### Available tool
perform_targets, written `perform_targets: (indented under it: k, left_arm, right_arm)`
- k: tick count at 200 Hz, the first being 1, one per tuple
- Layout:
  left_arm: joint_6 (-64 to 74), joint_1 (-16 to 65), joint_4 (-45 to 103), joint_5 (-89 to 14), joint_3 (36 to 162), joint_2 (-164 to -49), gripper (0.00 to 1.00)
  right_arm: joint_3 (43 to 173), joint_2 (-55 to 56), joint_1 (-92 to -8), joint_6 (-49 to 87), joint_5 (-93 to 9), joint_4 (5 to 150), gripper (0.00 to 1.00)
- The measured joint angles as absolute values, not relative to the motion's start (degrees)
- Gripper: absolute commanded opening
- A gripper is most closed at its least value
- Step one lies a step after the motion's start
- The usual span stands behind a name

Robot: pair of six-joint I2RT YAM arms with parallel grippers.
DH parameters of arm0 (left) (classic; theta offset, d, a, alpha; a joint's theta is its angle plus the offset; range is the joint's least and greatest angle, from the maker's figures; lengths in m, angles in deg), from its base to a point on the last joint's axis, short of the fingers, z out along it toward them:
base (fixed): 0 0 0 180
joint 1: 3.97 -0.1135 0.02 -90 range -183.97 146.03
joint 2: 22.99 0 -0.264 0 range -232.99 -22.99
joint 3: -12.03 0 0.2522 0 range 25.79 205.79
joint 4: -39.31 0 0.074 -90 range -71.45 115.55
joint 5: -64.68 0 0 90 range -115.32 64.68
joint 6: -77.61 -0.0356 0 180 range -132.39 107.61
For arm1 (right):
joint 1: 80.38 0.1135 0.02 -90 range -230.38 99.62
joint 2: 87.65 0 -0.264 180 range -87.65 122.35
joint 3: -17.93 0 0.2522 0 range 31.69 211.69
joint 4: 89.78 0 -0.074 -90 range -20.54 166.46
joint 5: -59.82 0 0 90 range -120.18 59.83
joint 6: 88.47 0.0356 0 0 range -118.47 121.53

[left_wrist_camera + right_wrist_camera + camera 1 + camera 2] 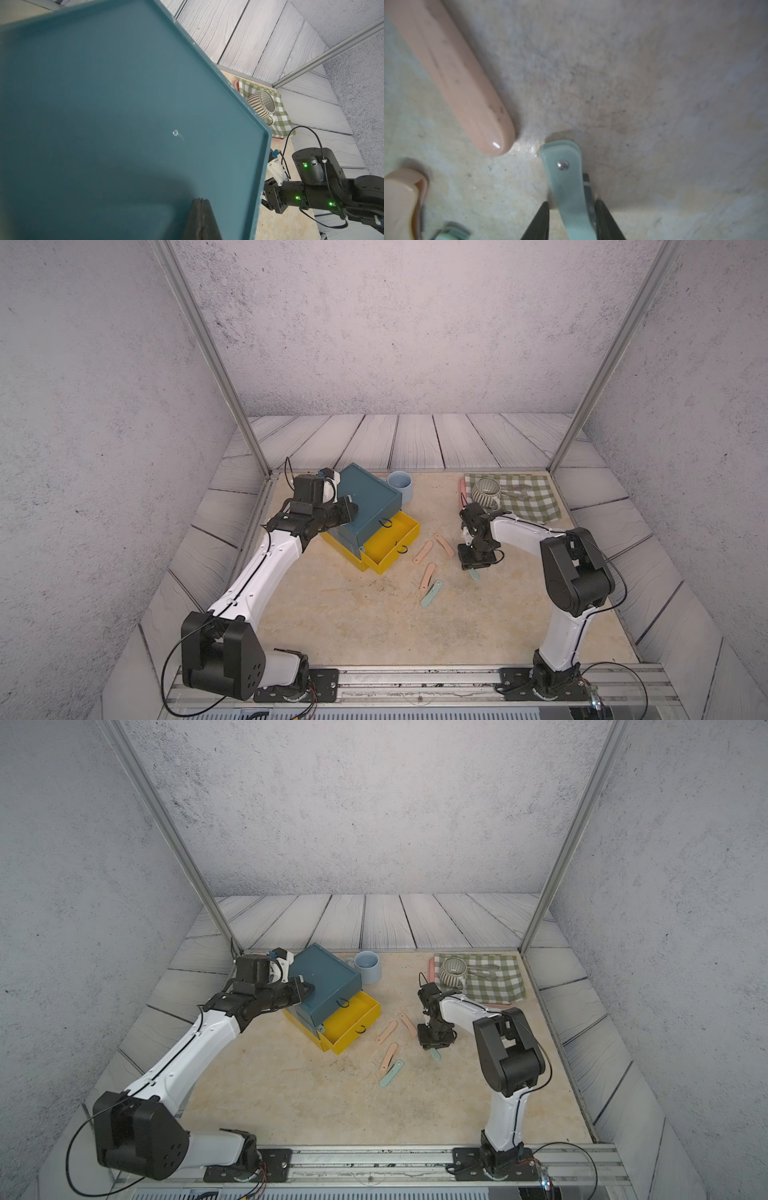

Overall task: Place the fruit knives into the drawer by color
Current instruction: Pick up the fruit knife from the center of the board.

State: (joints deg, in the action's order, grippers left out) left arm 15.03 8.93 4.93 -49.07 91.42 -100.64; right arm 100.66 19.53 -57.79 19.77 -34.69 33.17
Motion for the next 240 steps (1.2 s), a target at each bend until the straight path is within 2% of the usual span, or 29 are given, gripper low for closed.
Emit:
perform_targets:
  k: [92,240]
  left_arm:
    - [15.0,8.9,4.9,-49.1,91.4,-100.6,0.00]
    - [15.0,8.9,4.9,-49.1,91.4,-100.6,0.00]
  right_arm:
    - [100.5,19.6,-56.8,21.9,-34.5,32.1,0.24]
    - [97.4,15.7,-56.0,22.8,-38.4,30.9,0.23]
